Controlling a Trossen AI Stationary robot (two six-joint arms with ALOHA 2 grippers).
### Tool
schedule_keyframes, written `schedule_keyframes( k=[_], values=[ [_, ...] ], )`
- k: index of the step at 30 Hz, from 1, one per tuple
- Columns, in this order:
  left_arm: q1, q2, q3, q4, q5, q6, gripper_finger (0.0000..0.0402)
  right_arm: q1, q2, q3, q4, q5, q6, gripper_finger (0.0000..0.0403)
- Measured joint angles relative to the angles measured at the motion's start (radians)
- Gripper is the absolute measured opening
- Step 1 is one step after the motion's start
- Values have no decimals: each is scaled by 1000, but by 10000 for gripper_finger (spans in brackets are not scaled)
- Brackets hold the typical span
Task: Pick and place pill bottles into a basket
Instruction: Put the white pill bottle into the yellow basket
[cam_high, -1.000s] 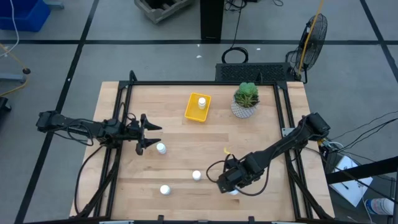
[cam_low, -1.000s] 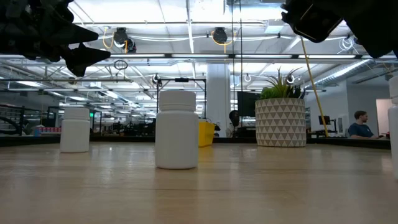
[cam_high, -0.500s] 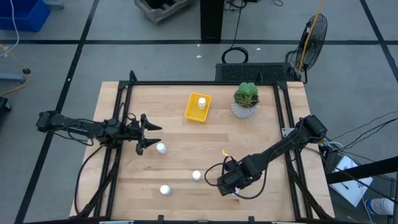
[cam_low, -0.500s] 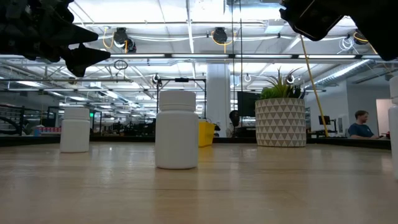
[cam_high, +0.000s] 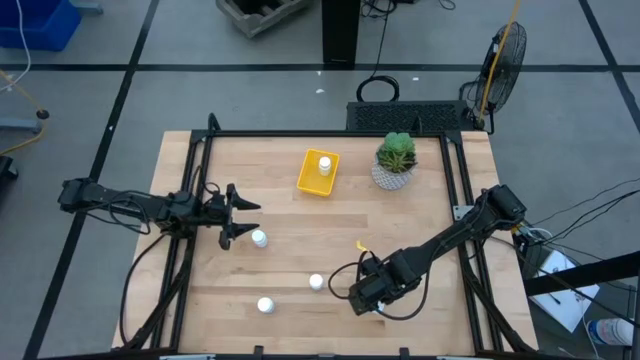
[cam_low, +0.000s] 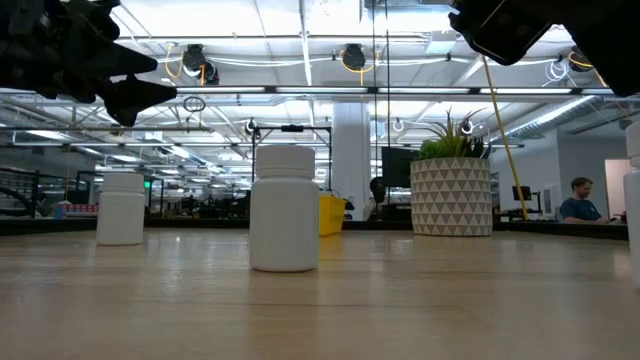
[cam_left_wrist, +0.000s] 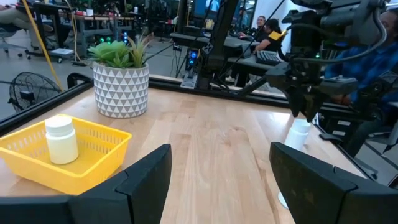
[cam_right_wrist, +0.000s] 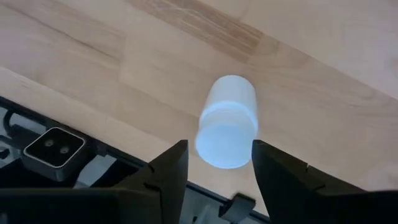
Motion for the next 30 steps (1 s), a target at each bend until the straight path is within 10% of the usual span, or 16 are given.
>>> schedule_keyframes(
  k=[15,30],
  values=[
    [0,0,0,6,0,0,274,-9,0,0,202,5,-9,169],
    [0,0,0,8,-1,0,274,-25,-1,-1,12,-56,83,169]
  ],
)
